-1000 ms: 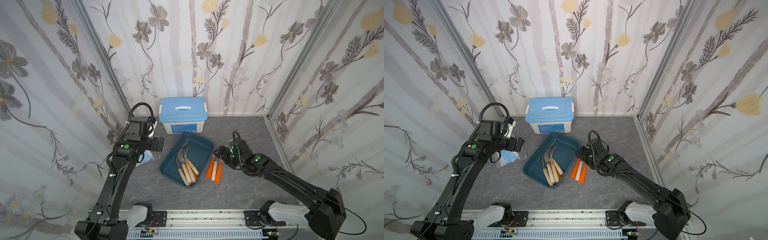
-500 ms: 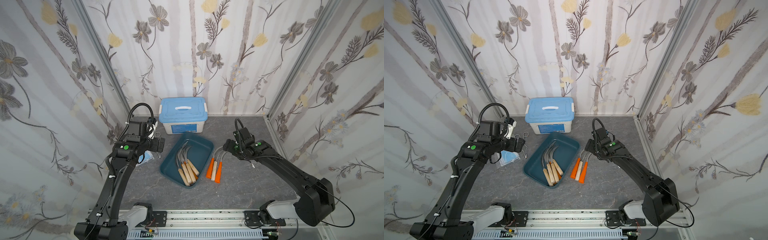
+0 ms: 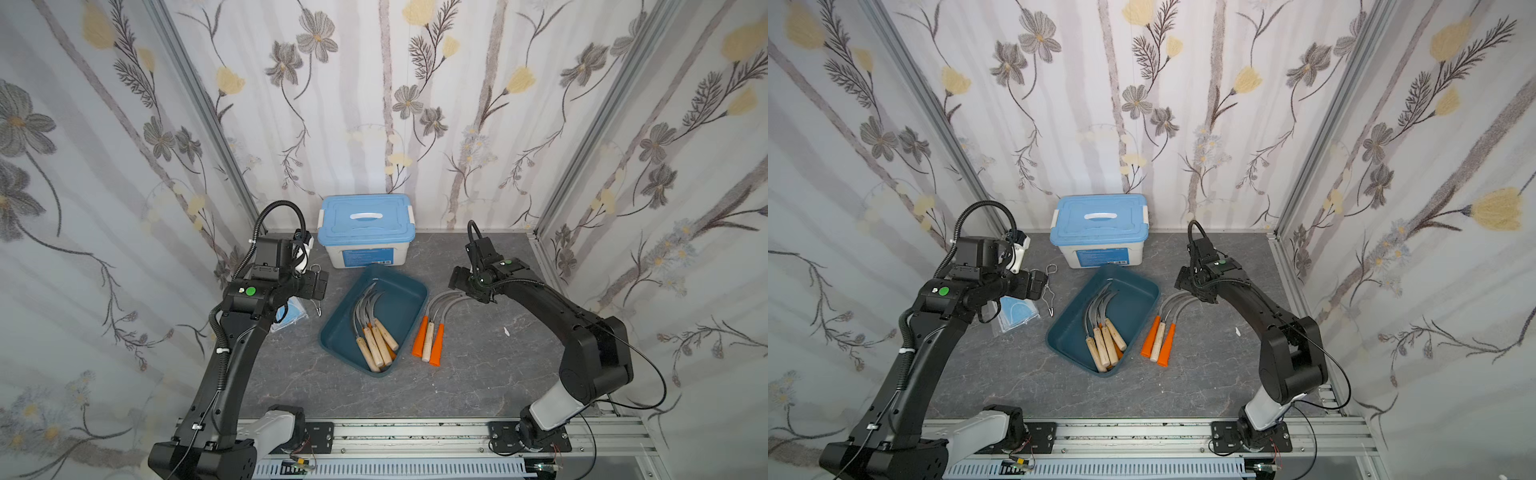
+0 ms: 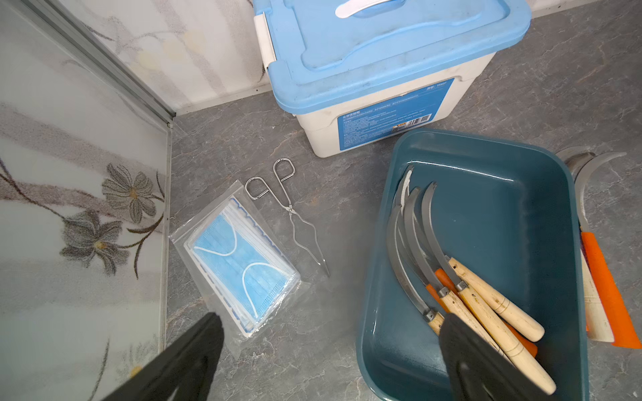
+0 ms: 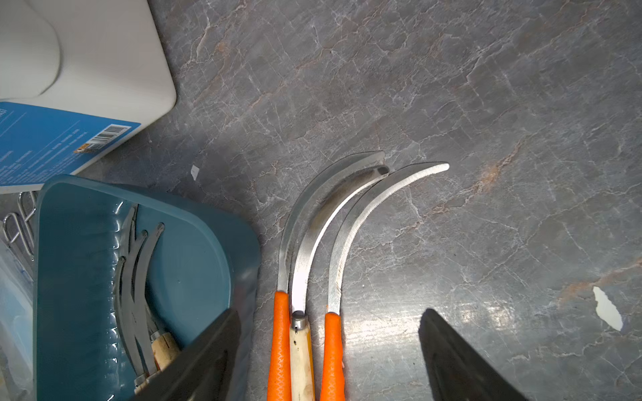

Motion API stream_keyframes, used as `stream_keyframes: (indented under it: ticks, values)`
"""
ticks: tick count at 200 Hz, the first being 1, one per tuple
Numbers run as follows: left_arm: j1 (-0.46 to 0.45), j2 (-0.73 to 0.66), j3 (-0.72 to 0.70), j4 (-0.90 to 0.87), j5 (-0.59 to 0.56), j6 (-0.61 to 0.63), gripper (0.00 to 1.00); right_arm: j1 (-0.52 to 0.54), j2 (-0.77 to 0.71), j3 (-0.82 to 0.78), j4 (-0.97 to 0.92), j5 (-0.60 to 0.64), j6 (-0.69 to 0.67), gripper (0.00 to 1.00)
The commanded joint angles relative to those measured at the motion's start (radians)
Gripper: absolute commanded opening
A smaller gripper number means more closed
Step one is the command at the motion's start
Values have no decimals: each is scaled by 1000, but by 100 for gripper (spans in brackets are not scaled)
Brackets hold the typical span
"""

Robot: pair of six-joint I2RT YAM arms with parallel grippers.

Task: Put small sickles into storage boxes
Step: Pick up the sickle at the center of the board.

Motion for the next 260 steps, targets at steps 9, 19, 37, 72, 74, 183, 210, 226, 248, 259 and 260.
stream_keyframes:
  ticks: [9, 19, 37, 72, 74, 183, 210, 226, 248, 259, 260]
  values:
    - [-1, -10, -6, -8, -3, 21, 100, -3, -25, -45, 67, -15, 75, 82]
    - [-1, -14, -10, -9, 2, 15, 100, -2, -34, -56, 82, -6, 87, 82]
    - [0, -27, -42, 11, -3, 3, 100, -7, -14, -45, 86, 14, 71, 82]
    - [1, -33, -68, 18, 13, -20, 100, -21, 26, -4, 43, -2, 34, 82]
    - [1, -34, -66, 17, 12, -19, 100, -22, 25, -3, 42, -3, 33, 81]
    - [0, -57, -89, -13, -21, 45, 100, -28, -59, 27, -48, -43, -58, 80]
    - [1, -68, -93, -3, -51, 55, 100, -28, -20, 83, -84, -85, -88, 79]
    - [1, -64, -94, -9, -60, 55, 100, -26, -17, 108, -98, -69, -114, 79]
    - [-1, -71, -113, -7, -66, 82, 100, -27, -26, 111, -103, -48, -132, 79]
    - [-1, -85, -142, 25, -66, 99, 100, -26, -43, 70, -80, -38, -132, 79]
    - [0, -86, -144, 28, -67, 99, 100, -26, -45, 64, -77, -36, -131, 79]
